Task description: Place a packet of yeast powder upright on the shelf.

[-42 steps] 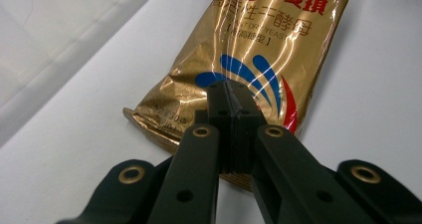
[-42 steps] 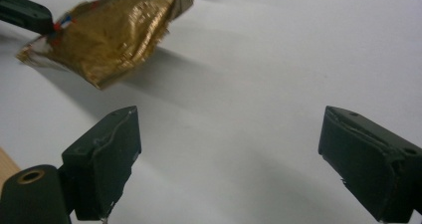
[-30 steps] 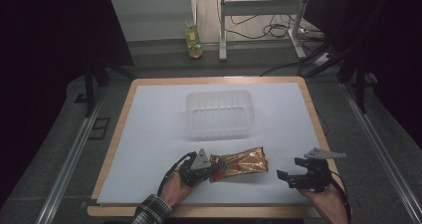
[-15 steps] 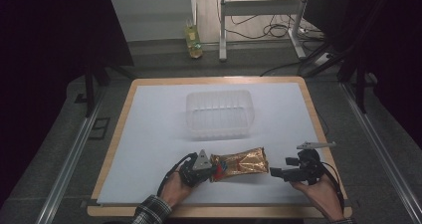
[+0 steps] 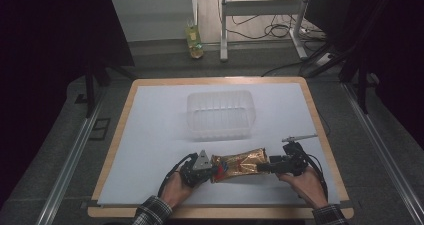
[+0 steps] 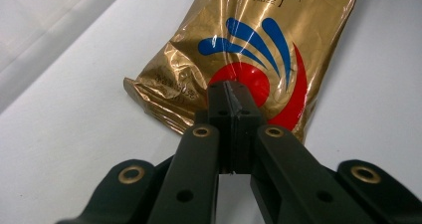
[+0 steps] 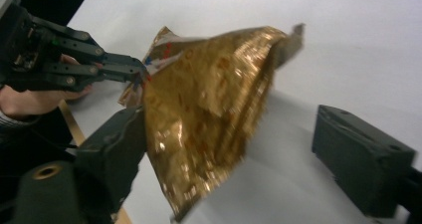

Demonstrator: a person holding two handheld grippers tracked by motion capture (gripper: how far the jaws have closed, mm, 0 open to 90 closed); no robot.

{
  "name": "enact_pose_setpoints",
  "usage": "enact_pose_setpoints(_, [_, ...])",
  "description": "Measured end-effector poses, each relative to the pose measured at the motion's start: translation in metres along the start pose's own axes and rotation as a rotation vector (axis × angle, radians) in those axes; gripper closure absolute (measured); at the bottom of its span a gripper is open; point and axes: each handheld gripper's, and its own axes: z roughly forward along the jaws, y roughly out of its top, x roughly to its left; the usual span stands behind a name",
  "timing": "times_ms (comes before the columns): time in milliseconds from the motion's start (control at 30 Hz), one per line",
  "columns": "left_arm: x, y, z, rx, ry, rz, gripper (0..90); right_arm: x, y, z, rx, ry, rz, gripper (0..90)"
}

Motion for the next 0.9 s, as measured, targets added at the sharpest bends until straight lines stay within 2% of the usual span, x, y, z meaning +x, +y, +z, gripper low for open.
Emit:
enact_pose_setpoints(67, [0.0, 0.0, 0.0, 0.0, 0.0, 0.0, 89.8, 0.0, 0.001, 0.002, 0.001, 0.006, 0.005, 18.5])
enact_pose_setpoints(100, [0.0, 0.0, 0.0, -0.002, 0.0, 0.0, 89.8, 0.0, 0.004, 0.006, 0.003, 0.023, 0.014, 23.8])
enact_pose_setpoints(167, [0.0, 0.0, 0.0, -0.001, 0.0, 0.0, 89.8, -0.001, 0.006, 0.008, 0.005, 0.033, 0.021, 25.8])
enact_pose_setpoints(200, [0.0, 0.0, 0.0, -0.002, 0.0, 0.001, 89.8, -0.001, 0.008, 0.01, 0.003, 0.053, 0.032, 31.1])
enact_pose_setpoints(300, [0.0, 0.0, 0.0, -0.002, -0.001, 0.002, 89.8, -0.002, 0.012, 0.015, 0.003, 0.093, 0.047, 37.4])
enact_pose_setpoints(400, [0.0, 0.0, 0.0, -0.001, -0.001, 0.001, 89.8, -0.001, 0.014, 0.018, 0.009, 0.108, 0.053, 40.6])
enact_pose_setpoints(467, [0.0, 0.0, 0.0, -0.003, -0.002, 0.001, 89.7, 0.001, 0.016, 0.023, 0.024, 0.119, 0.053, 47.7])
enact_pose_setpoints(533, [0.0, 0.0, 0.0, -0.003, -0.002, 0.0, 89.8, 0.002, 0.016, 0.024, 0.025, 0.125, 0.055, 50.1])
enact_pose_setpoints(567, [0.0, 0.0, 0.0, -0.004, -0.003, 0.0, 89.7, 0.003, 0.018, 0.024, 0.011, 0.144, 0.069, 56.7])
enact_pose_setpoints(633, [0.0, 0.0, 0.0, -0.005, -0.004, 0.0, 89.7, 0.002, 0.018, 0.023, 0.003, 0.156, 0.079, 60.0])
enact_pose_setpoints(667, [0.0, -0.001, 0.0, -0.009, -0.003, 0.0, 89.7, 0.001, 0.019, 0.021, -0.016, 0.207, 0.111, 67.2])
enact_pose_setpoints(733, [0.0, -0.001, 0.0, -0.01, 0.001, 0.002, 89.6, 0.001, 0.02, 0.019, -0.015, 0.225, 0.122, 70.1])
enact_pose_setpoints(867, [-0.006, 0.0, 0.0, -0.014, 0.039, 0.008, 89.4, 0.002, 0.021, 0.017, -0.013, 0.237, 0.119, 73.1])
enact_pose_setpoints(900, [-0.006, 0.0, 0.0, -0.017, 0.05, 0.008, 87.0, 0.003, 0.021, 0.016, -0.016, 0.238, 0.115, 73.4])
